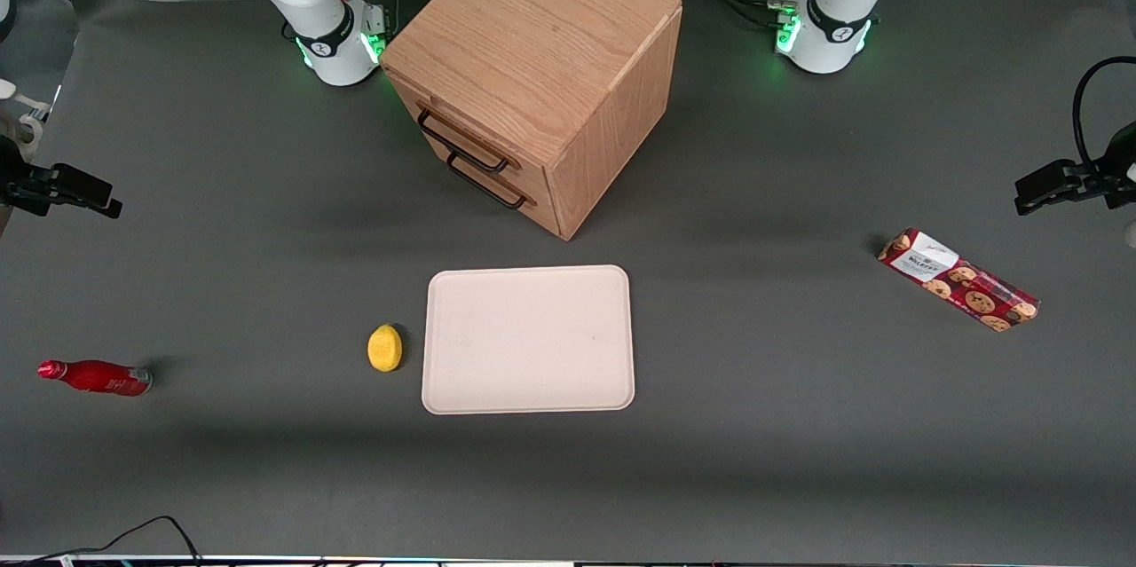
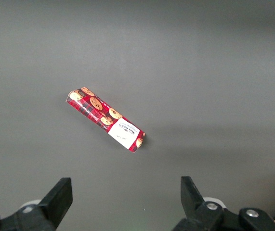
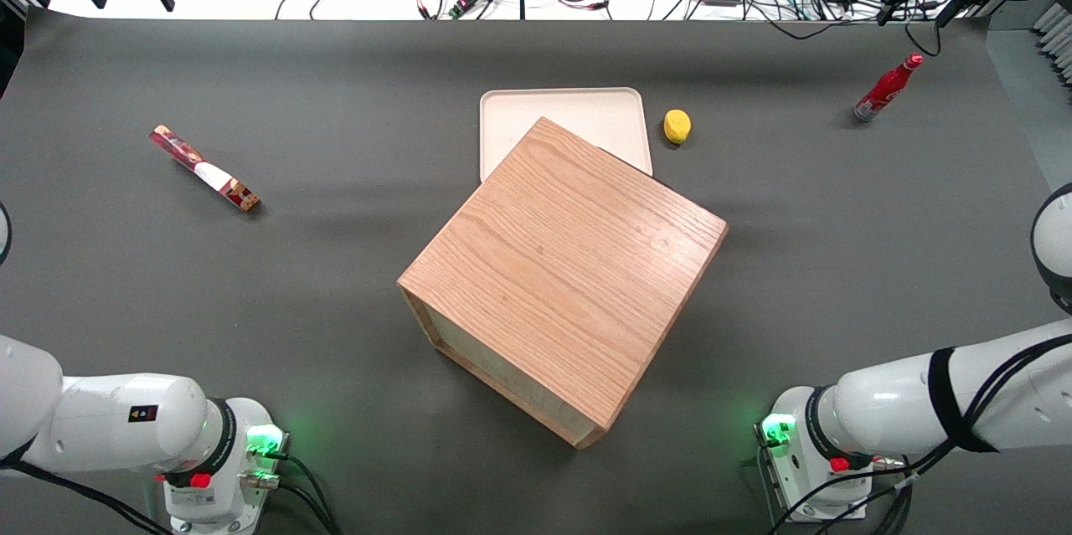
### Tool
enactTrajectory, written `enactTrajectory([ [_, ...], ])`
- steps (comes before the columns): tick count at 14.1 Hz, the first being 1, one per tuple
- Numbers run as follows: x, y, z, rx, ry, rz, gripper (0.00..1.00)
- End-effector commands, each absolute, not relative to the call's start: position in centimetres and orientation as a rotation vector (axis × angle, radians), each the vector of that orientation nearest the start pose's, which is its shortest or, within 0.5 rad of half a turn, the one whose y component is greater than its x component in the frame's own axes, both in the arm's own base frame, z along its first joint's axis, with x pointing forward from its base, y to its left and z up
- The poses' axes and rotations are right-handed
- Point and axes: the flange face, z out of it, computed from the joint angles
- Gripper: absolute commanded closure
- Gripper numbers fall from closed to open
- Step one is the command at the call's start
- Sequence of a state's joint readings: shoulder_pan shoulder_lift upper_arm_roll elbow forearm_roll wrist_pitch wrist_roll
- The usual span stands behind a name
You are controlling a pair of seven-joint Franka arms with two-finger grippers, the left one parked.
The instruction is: Open upper drawer
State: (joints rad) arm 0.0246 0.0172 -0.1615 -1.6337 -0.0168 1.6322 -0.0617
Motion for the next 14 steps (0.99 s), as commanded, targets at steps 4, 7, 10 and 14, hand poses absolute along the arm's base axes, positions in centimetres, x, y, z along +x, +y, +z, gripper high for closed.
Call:
enactTrajectory([
  [4,56.1,-7.4,59.6,-3.138,0.085,0.038,0.00],
  [7,56.2,-5.7,59.7,-3.138,0.039,0.035,0.00],
  [10,55.9,-0.7,60.1,-3.136,-0.108,0.060,0.00],
  [14,54.6,7.0,60.0,-3.119,-0.321,0.151,0.00],
])
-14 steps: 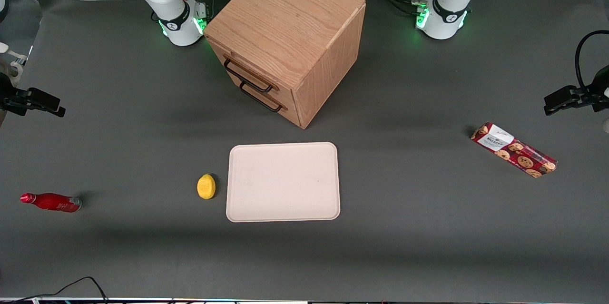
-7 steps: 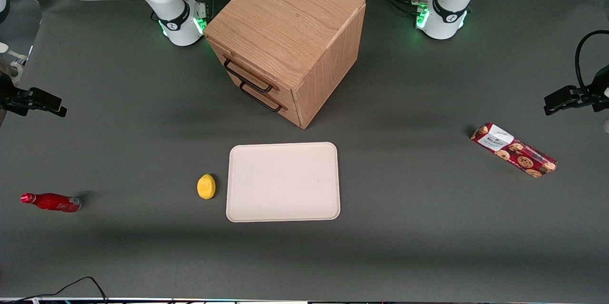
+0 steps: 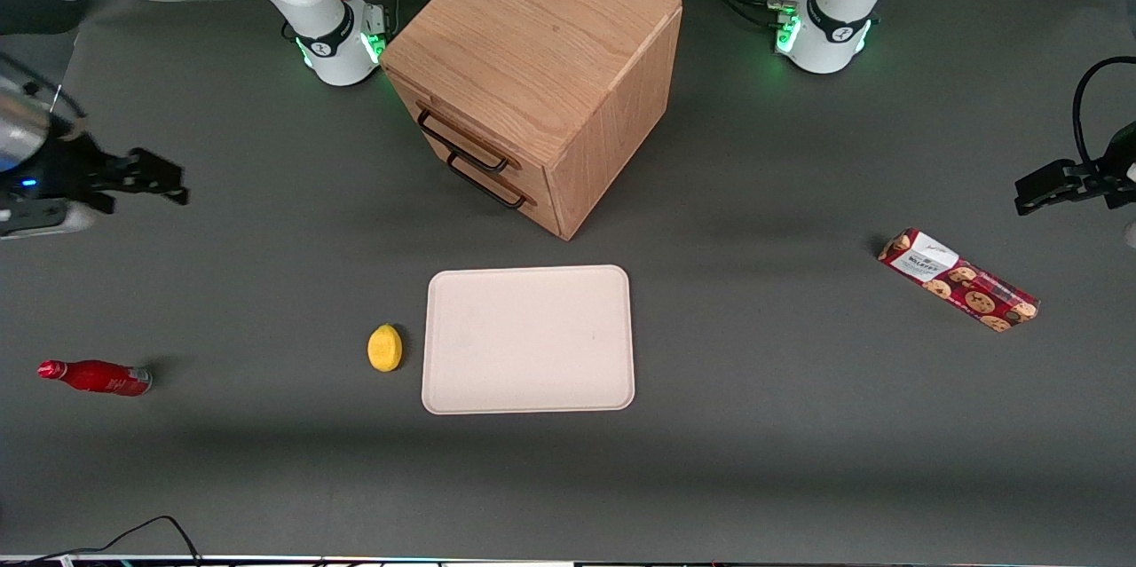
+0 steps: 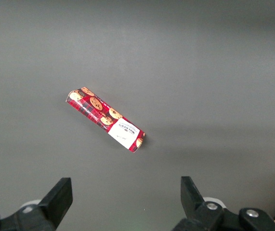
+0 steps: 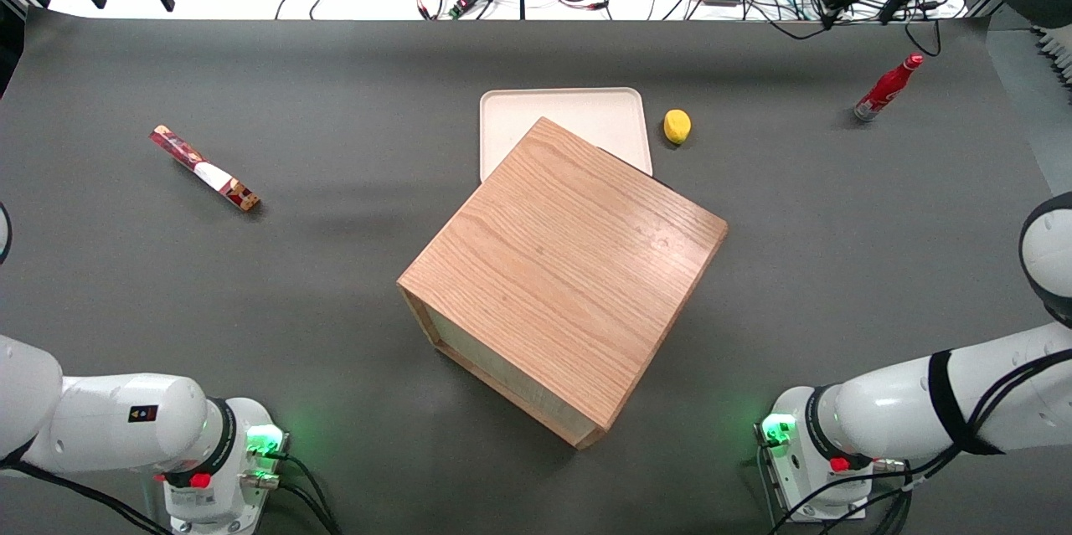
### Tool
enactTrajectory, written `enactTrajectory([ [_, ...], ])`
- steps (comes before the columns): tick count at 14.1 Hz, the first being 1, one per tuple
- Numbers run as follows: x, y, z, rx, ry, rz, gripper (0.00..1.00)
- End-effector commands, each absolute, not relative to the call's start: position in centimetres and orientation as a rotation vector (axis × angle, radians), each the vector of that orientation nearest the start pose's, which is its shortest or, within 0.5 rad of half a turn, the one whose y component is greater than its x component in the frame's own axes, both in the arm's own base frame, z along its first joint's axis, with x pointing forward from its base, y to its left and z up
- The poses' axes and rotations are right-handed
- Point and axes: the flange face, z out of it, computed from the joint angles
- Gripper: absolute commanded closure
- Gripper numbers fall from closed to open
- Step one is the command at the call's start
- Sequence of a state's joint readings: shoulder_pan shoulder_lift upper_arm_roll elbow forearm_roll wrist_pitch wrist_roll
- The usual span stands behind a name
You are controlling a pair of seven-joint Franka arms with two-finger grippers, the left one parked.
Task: Open upper drawer
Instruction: 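Move the right gripper toward the cabinet's upper drawer handle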
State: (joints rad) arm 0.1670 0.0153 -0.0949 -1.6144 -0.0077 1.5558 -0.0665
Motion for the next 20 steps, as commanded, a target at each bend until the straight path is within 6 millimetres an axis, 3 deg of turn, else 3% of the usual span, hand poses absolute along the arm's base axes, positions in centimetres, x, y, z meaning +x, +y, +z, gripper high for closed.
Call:
enactTrajectory([
  [1,53.9,9.1,60.1,-3.114,-0.386,0.173,0.00],
  [7,49.7,21.7,60.5,-3.054,-0.767,0.185,0.00],
  [11,46.5,28.8,61.0,-2.999,-0.985,0.162,0.00],
  [14,44.4,32.1,60.7,-2.967,-1.090,0.171,0.00],
  [17,44.3,32.5,60.3,-2.903,-1.145,0.191,0.00],
  [20,47.5,29.3,58.0,-2.718,-1.165,0.261,0.00],
])
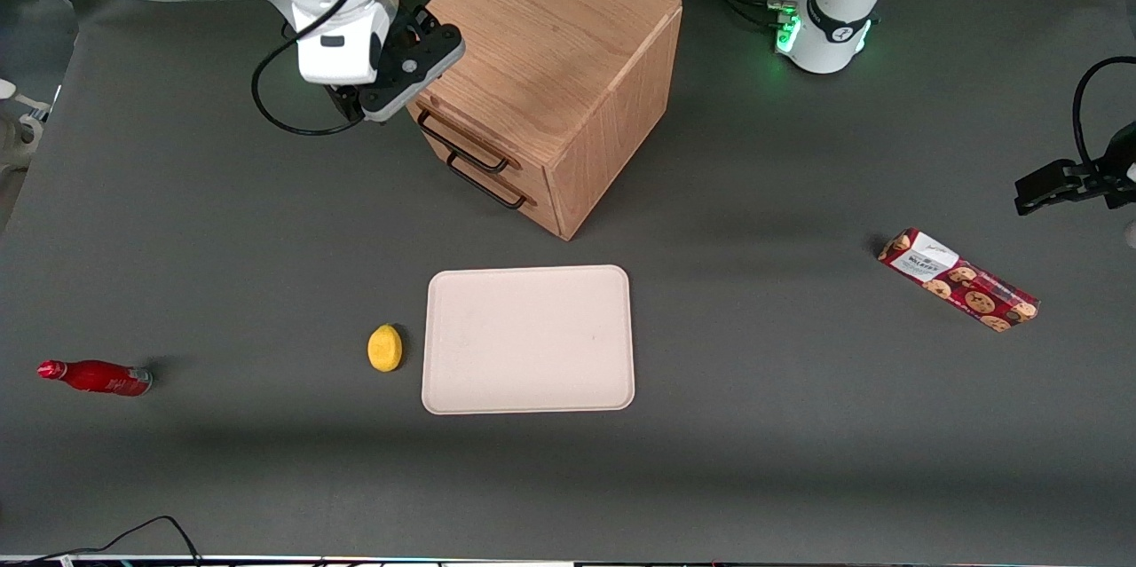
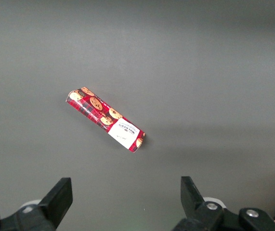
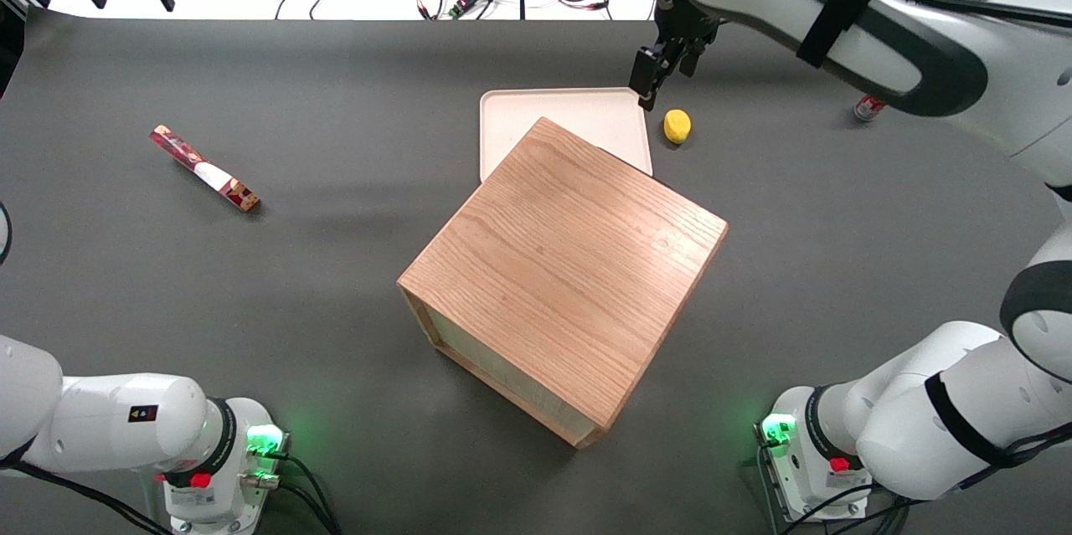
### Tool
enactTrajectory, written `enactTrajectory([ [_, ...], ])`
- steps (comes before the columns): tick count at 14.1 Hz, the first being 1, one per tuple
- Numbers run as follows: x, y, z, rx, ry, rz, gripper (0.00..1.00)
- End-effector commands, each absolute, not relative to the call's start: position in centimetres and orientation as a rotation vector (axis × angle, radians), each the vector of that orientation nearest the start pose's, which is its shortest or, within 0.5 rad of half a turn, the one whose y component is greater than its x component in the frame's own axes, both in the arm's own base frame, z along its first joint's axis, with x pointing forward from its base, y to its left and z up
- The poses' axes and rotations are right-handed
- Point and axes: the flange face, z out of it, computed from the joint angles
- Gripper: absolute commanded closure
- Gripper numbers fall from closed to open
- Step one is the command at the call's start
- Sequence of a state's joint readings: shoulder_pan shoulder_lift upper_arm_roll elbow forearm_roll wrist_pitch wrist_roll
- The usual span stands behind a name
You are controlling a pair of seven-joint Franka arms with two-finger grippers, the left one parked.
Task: Open upper drawer
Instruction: 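Move the right gripper toward the cabinet's upper drawer handle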
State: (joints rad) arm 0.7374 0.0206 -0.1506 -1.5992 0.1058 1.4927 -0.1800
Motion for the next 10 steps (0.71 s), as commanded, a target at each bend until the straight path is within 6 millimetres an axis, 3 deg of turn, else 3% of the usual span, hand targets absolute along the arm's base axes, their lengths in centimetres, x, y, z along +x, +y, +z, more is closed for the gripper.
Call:
enactTrajectory([
  [1,48.2,28.8,56.8,-2.667,-1.156,0.288,0.00],
  [5,49.4,28.2,53.3,-2.644,-1.097,0.327,0.00],
  [10,48.7,28.7,47.4,-2.630,-1.072,0.343,0.00],
])
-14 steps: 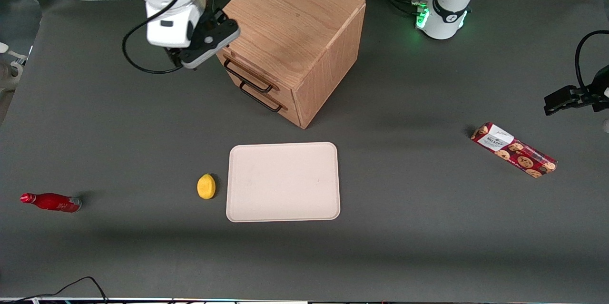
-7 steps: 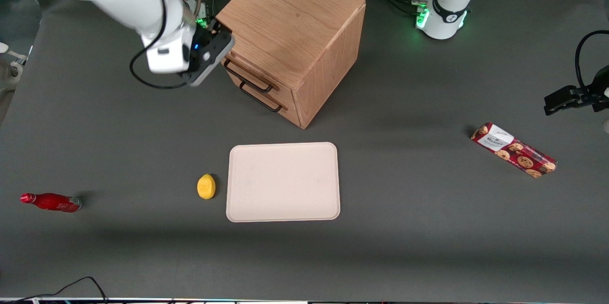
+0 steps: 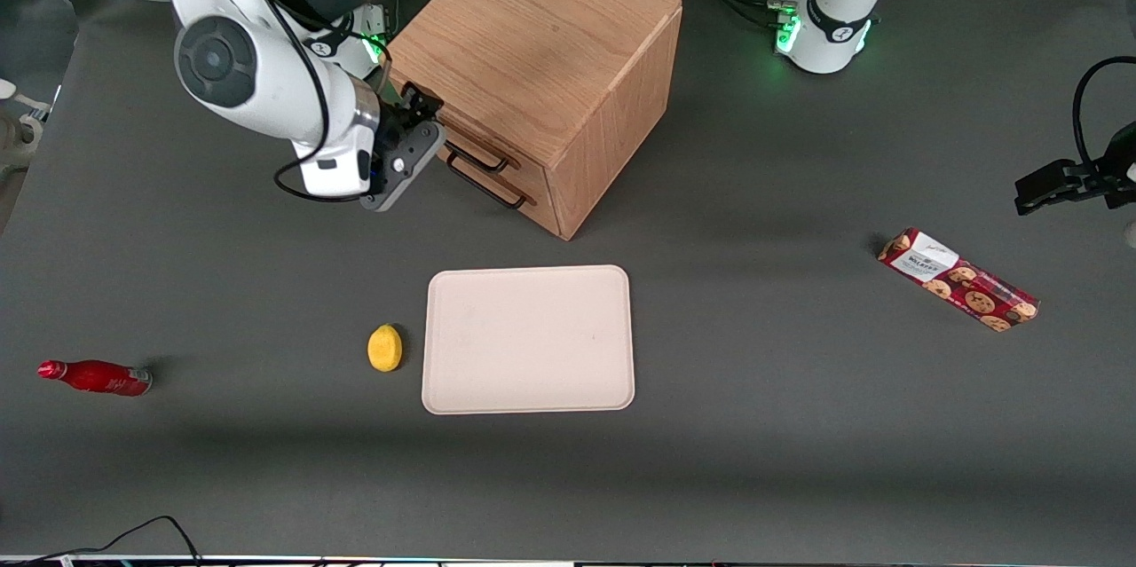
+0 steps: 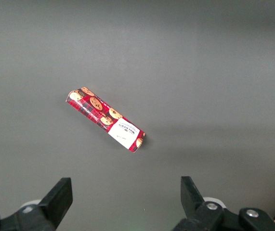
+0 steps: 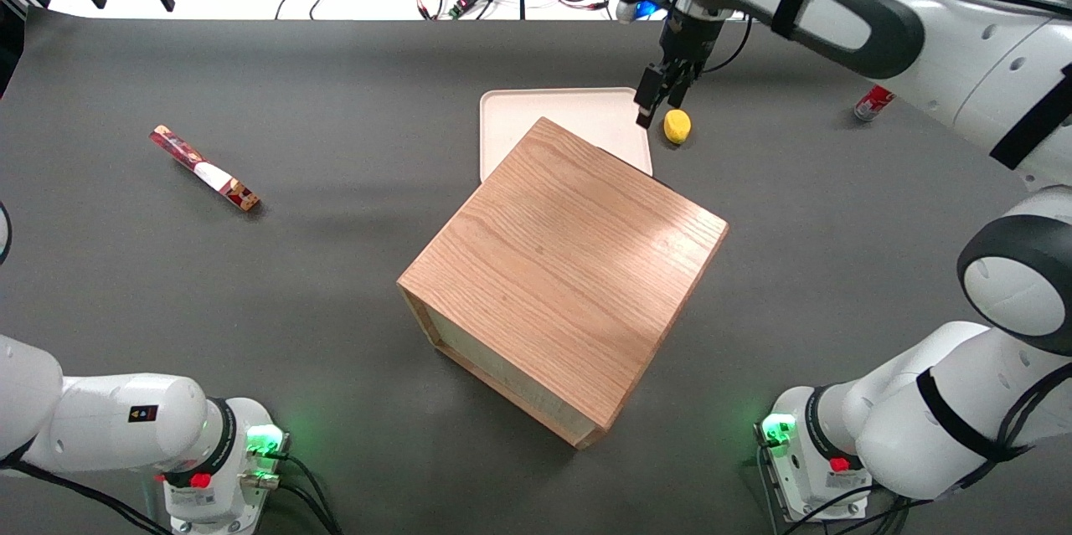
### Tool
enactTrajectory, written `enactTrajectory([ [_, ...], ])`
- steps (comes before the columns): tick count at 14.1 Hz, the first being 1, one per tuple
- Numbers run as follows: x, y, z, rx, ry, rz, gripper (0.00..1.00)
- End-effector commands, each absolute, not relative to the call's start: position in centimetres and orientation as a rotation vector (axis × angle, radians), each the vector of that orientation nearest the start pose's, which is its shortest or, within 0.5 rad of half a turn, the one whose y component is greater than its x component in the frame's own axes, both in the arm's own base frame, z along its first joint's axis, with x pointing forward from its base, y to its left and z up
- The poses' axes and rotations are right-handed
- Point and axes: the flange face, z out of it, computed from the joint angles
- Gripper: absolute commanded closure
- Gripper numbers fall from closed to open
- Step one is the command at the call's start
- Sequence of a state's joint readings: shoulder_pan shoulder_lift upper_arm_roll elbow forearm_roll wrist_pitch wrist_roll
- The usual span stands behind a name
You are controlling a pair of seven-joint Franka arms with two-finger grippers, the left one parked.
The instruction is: Open upper drawer
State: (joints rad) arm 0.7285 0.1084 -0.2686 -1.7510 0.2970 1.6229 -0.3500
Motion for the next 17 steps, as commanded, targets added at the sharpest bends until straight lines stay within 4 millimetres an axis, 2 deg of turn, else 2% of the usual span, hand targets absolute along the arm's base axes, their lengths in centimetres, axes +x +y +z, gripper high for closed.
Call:
enactTrajectory([
  [1,48.3,29.0,46.6,-2.627,-1.076,0.356,0.00],
  [3,47.6,29.5,44.9,-2.627,-1.086,0.369,0.00],
  [6,46.8,30.0,43.4,-2.626,-1.093,0.393,0.00],
  [11,46.7,30.3,42.1,-2.604,-1.143,0.402,0.00],
  [17,46.4,30.4,39.5,-2.577,-1.208,0.401,0.00],
])
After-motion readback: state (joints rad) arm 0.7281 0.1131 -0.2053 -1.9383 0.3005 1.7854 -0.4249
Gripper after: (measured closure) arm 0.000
